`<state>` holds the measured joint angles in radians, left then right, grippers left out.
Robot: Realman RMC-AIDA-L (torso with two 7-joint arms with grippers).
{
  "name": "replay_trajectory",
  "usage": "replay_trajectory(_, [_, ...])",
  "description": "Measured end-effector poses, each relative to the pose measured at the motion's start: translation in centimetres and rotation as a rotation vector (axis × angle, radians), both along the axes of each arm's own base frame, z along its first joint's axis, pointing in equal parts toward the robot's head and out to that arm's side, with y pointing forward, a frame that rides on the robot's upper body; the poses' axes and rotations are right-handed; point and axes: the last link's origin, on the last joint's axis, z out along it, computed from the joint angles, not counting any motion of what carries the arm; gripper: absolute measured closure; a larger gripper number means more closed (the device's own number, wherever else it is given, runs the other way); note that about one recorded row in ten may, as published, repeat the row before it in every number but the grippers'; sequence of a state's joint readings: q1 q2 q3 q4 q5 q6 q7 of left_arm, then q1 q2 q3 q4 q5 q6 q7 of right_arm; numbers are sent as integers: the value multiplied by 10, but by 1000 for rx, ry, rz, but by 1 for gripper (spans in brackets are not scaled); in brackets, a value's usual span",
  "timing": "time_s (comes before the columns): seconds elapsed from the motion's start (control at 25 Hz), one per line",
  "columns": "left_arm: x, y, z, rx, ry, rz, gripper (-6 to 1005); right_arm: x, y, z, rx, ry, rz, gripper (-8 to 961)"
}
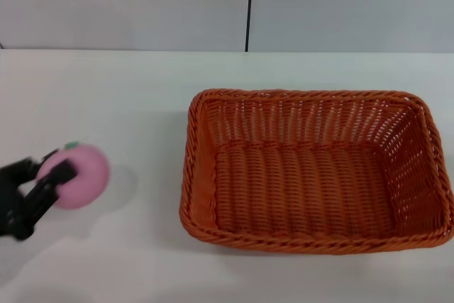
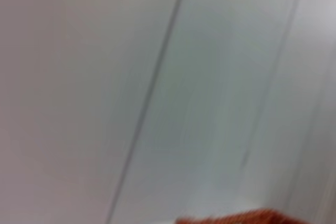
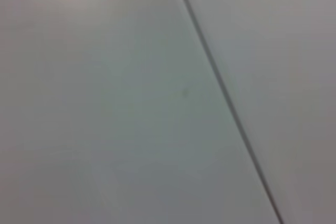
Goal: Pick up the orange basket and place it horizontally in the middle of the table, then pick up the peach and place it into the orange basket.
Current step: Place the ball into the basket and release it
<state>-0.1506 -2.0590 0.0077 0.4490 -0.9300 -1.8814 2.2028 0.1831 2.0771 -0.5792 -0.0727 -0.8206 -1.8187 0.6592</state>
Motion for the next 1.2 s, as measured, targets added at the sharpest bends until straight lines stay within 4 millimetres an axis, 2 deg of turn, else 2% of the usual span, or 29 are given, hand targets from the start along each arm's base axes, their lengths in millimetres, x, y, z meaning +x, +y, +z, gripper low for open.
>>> replay_trajectory(0.04, [0, 0, 0, 0, 0, 0, 773, 3, -3, -2, 17, 3, -32, 436])
replay_trajectory(0.08, [8, 9, 4, 2, -26, -40, 778, 3, -3, -2, 17, 3, -32, 435])
replay_trajectory(0.16, [8, 9, 4, 2, -26, -40, 805, 6, -5, -2, 25, 2, -55, 435])
replay_trajectory(0.2, [39, 41, -5, -42, -112, -170, 818, 7, -5, -2, 24, 1, -62, 435])
replay_trajectory(0.24, [39, 41, -5, -42, -112, -170, 823, 9, -5, -3, 21, 2, -78, 435])
replay_trajectory(0.28, [55, 55, -14, -61, -160, -221, 828, 9, -5, -3, 21, 2, -78, 435])
replay_trajectory(0.36, [55, 55, -14, -61, -160, -221, 837, 10, -5, -4, 18, 5, -88, 434])
replay_trajectory(0.4, [78, 73, -27, -83, -231, -284, 842, 11, -5, -4, 15, 8, -92, 434])
replay_trajectory(0.44, [87, 80, -33, -95, -259, -297, 854, 11, -5, -5, 12, 10, -96, 434])
replay_trajectory(0.48, [87, 80, -33, -95, -259, -297, 865, 11, -5, -6, 9, 12, -99, 435])
replay_trajectory(0.56, [106, 91, -50, -113, -296, -330, 888, 12, -3, -7, 4, 14, -106, 435])
replay_trajectory(0.68, [123, 96, -74, -127, -277, -364, 908, 13, -2, -7, -2, 15, -111, 436])
replay_trajectory(0.72, [123, 96, -74, -127, -277, -364, 915, 13, -2, -8, -5, 14, -111, 436])
replay_trajectory(0.8, [132, 97, -96, -157, -238, -359, 928, 13, -1, -9, -13, 13, -111, 435])
replay_trajectory(0.92, [137, 97, -107, -188, -218, -356, 930, 12, 0, -10, -20, 13, -111, 434])
replay_trajectory(0.96, [140, 98, -116, -225, -193, -352, 930, 12, 0, -10, -20, 12, -111, 434])
replay_trajectory(1.2, [143, 96, -124, -247, -174, -358, 934, 12, 1, -10, -23, 11, -111, 435])
